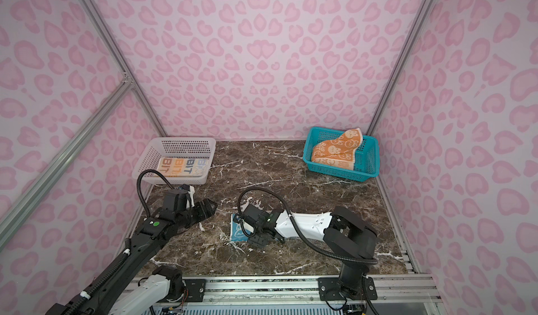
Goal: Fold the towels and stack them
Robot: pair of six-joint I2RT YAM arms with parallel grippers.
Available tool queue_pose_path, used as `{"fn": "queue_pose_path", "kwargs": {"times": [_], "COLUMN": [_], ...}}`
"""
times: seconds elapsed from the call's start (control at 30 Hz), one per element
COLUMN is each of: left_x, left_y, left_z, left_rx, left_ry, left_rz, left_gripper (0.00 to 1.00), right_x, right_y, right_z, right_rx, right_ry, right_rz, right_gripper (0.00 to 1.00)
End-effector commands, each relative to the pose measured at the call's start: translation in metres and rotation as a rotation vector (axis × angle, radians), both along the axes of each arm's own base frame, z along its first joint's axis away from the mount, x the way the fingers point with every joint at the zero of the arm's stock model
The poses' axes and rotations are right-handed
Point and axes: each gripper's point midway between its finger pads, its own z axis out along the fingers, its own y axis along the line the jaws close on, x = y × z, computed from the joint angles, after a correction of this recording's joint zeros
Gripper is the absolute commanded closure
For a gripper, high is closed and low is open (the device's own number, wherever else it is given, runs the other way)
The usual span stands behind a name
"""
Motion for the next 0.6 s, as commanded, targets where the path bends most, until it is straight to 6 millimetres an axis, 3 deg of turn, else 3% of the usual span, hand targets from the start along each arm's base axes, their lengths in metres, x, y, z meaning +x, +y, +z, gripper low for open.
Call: {"fn": "queue_pose_path", "kwargs": {"times": [0.0,0.27,0.57], "left_x": [0.0,-0.001,-0.006], "left_y": [-0.002,-0.01,-0.029], "left_z": [-0.001,-0.011,-0.023], "left_rx": [-0.033,-0.064,-0.151], "left_ry": [0.001,0.041,0.103], "left_rz": [0.001,-0.036,-0.096], "left_gripper": [0.14,0.14,0.14], "right_x": [0.002,-0.003,0.004], "right_y": [0.007,0.004,-0.008], "right_z": [-0.007,-0.031,-0.041], "right_rx": [-0.015,-0.086,-0.031], "right_ry": [-0.006,0.061,0.166], "right_rz": [0.044,0.057,-0.014], "right_gripper": [0.2,0.27,0.57]}}
